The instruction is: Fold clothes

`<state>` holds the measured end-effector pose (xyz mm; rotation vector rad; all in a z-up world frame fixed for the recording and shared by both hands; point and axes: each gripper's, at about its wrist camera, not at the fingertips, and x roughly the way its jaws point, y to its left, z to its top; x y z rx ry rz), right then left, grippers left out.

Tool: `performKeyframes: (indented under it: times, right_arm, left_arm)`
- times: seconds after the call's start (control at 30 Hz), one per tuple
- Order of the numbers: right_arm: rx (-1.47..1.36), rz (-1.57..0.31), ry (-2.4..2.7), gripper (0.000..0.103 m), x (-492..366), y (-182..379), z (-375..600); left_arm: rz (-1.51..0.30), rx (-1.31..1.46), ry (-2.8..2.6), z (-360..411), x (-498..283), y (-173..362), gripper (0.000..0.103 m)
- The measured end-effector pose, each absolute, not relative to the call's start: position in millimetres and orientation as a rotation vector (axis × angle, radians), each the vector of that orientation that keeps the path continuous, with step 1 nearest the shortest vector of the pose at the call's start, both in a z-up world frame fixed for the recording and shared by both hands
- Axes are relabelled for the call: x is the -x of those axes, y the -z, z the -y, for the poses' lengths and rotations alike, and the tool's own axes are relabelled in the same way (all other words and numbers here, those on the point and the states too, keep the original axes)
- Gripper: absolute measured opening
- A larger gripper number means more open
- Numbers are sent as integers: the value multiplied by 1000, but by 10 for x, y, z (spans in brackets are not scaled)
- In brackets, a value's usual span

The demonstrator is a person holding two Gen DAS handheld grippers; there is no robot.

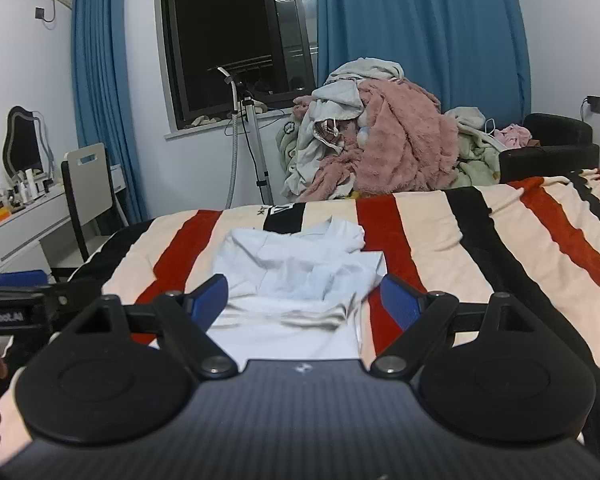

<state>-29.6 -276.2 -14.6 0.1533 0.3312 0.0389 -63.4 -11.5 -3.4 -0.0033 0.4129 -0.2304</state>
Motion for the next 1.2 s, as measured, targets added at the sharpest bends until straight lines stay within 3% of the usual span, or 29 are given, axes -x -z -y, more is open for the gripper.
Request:
performKeyframes:
  times: [0.57, 0.73, 0.9, 1.1, 1.2]
  right_arm:
    - [-164, -323, -34, 85, 389, 184, 2726]
    - [-207, -335, -16, 85, 385, 216, 2767]
    - [-605, -537, -88, 85, 236, 543, 3062]
    - [-1152, -821, -85, 86, 95, 1417, 3263]
    - [-1227, -791, -27, 74, 76, 1587, 3289]
  left_arm:
    - [-422, 5, 261, 105, 754, 101, 102]
    - [-567, 348, 364, -205, 529, 328, 102]
    - [-746, 621, 384, -452, 293, 719, 99]
    - [-979, 935, 360, -600, 86, 1462, 89]
    - [-957, 977, 327, -605, 32, 1577, 67]
